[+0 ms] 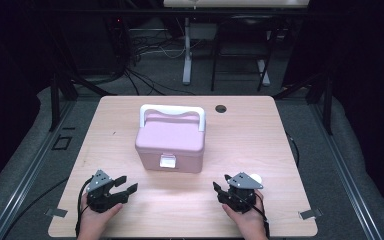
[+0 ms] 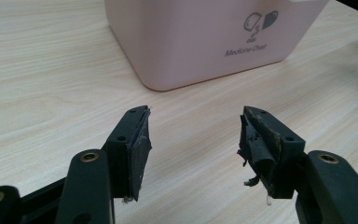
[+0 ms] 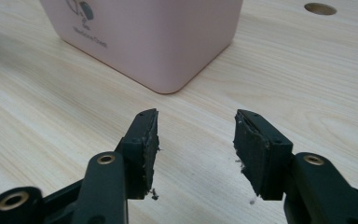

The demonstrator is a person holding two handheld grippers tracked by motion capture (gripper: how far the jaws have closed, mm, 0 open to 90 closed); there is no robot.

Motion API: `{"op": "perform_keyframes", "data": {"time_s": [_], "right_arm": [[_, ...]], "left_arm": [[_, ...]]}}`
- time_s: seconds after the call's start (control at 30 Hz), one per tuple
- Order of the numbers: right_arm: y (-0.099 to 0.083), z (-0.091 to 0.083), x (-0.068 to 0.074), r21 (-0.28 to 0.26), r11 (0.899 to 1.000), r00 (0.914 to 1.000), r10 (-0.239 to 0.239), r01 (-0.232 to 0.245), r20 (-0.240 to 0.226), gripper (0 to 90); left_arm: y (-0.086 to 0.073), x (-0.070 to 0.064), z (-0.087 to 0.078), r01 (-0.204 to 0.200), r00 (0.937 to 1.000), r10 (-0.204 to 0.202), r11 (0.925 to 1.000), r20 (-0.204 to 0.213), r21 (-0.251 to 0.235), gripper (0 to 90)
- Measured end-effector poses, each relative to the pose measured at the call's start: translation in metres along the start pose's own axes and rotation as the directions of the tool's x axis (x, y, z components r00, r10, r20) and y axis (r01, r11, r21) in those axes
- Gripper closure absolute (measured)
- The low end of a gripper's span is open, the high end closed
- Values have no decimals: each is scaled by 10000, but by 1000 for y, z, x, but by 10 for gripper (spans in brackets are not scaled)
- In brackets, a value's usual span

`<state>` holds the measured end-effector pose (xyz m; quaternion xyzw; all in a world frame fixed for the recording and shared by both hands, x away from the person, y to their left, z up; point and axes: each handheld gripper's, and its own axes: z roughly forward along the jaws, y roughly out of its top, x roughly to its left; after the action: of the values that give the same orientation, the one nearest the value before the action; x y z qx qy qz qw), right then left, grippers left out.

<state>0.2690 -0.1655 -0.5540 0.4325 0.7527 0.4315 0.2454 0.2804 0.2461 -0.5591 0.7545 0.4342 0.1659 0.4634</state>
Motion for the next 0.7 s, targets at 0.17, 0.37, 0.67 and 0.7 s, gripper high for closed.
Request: {"op": "perform_keyframes", "data": {"time_s": [0.17, 0.37, 0.67, 0.7], "right_arm": [[0, 0, -1, 210, 9996, 9993, -215, 209, 293, 489], [1, -1, 1, 272, 9991, 9991, -337, 330, 269, 505], [-1, -6, -3, 216, 9997, 9997, -112, 106, 240, 553], [-1, -6, -3, 216, 9997, 9997, -112, 106, 240, 553]], "left_arm": [[2, -2, 1, 115, 9995, -106, 9995, 281, -309, 477], [2, -1, 0, 187, 9996, -182, 9994, 200, -277, 498], [3, 5, 1, 584, 9983, -581, 9974, 93, -416, 536], [3, 5, 1, 584, 9983, -581, 9974, 93, -416, 531]]}}
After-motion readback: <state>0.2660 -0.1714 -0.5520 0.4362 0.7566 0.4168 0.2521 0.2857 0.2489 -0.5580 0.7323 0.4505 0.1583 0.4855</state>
